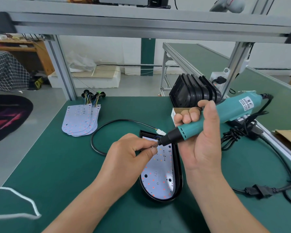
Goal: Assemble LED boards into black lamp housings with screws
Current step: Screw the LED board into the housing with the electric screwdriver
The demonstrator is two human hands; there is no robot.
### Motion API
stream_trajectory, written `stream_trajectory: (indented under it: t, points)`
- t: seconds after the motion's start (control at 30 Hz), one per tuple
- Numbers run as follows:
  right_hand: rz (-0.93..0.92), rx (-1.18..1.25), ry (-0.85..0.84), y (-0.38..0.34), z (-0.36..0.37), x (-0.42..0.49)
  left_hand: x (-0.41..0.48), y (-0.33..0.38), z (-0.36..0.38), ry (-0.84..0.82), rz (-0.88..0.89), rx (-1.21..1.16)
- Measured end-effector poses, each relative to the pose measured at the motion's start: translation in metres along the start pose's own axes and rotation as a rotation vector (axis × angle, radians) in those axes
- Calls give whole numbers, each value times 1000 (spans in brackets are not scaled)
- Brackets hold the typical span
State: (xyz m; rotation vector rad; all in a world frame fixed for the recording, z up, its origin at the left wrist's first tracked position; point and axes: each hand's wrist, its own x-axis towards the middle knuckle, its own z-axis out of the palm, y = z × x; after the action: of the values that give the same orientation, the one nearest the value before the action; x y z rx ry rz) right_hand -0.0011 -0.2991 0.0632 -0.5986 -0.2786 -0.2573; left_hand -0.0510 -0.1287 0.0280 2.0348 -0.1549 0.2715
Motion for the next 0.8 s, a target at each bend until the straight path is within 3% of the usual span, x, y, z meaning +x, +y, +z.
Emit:
stream_trajectory:
  t: [0.5, 0.8]
  points:
    - [10, -1, 32, -3, -1, 2, -1, 3, -1, 18, -61, -44]
    - [-56, -190, -180, -5, -2, -1, -3, 2, 0, 33, 0, 60]
